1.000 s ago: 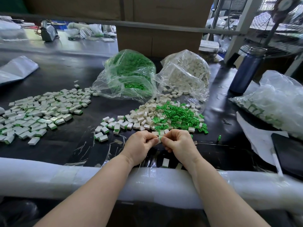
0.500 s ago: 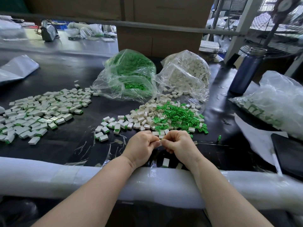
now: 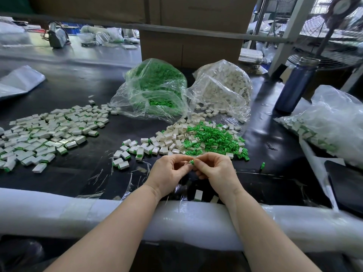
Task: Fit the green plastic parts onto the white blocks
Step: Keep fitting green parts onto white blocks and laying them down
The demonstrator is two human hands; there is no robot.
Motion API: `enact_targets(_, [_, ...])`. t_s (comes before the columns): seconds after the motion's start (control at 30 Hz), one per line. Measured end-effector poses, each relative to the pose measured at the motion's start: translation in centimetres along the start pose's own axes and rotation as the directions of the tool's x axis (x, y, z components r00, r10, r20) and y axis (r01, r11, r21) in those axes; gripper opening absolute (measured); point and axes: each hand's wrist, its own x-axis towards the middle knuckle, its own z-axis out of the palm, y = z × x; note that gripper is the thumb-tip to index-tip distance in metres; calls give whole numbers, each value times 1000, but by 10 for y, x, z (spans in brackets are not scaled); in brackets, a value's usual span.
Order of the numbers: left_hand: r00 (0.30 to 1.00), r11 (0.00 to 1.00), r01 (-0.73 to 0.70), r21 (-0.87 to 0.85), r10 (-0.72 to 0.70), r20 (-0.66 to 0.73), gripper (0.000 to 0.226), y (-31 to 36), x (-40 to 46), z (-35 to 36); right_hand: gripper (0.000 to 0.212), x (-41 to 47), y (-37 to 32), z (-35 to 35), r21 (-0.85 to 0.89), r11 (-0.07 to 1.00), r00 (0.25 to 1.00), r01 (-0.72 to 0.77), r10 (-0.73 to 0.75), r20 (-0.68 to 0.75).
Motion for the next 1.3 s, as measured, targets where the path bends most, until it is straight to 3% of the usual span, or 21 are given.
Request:
enact_targets(0.33, [1000, 999, 2, -45, -2, 12, 17, 3, 0, -2, 6, -1, 0, 0, -78, 997, 1000, 10, -9, 21])
enact_targets(0.53, [998, 997, -43, -59, 45, 43, 13, 4, -1, -3, 14, -1, -2, 1, -175, 984, 987, 33, -4, 162])
enact_targets(0.97, [997, 999, -54, 1, 54, 52, 27, 3, 0, -1, 17, -1, -1, 0, -111, 994, 981, 12, 10, 194])
enact_targets(1.3, [983, 984, -129, 121, 110, 150, 33, 2, 0, 0, 14, 0, -3, 0, -45, 999, 985, -10, 18, 173])
